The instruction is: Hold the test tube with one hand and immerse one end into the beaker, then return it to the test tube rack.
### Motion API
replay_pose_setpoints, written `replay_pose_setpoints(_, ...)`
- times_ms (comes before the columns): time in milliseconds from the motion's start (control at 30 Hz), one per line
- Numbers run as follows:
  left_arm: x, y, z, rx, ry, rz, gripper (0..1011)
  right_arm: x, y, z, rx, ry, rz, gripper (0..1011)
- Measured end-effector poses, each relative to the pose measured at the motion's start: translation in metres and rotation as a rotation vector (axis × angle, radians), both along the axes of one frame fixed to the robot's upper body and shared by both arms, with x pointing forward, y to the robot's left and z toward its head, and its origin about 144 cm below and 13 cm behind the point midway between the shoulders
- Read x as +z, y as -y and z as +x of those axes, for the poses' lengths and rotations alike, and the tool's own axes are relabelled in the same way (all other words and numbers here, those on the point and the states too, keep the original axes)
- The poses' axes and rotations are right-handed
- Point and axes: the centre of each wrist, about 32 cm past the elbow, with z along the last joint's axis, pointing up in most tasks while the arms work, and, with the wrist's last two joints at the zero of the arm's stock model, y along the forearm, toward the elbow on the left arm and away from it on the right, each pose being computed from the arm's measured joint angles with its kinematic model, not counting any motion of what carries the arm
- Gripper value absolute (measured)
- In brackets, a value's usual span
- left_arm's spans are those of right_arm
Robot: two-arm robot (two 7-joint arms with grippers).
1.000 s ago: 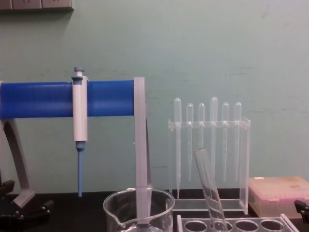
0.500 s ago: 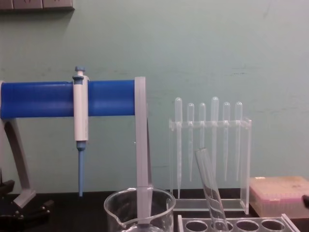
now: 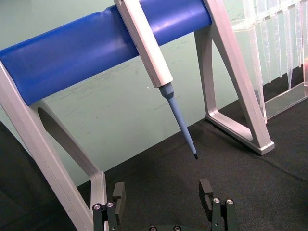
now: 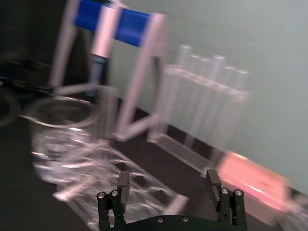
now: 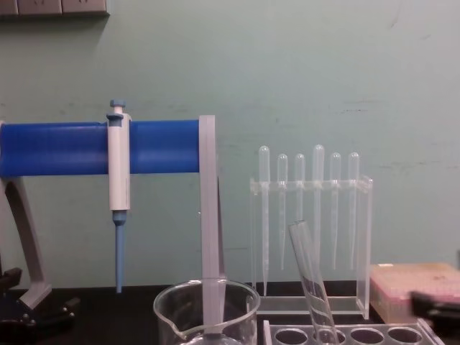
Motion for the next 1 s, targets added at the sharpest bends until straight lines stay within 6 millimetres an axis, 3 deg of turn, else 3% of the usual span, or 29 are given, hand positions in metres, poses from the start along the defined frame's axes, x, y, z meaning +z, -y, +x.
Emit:
replay_pose_setpoints(233,0.0,0.0,0.0,0.0,0.0,0.0,1000,0.006,-0.028,0.02,0.162,-0.047,0.039,1002)
replay_pose_setpoints(567,0.0,0.0,0.0,0.0,0.0,0.0,1000,0.01,-0.057,0.056,0.221,-0.09,0.044,1002)
replay_pose_setpoints(1000,0.0,0.0,0.0,0.0,0.0,0.0,1000,0.017,-0.063,0.077,0.226,-0.16,0.073,980)
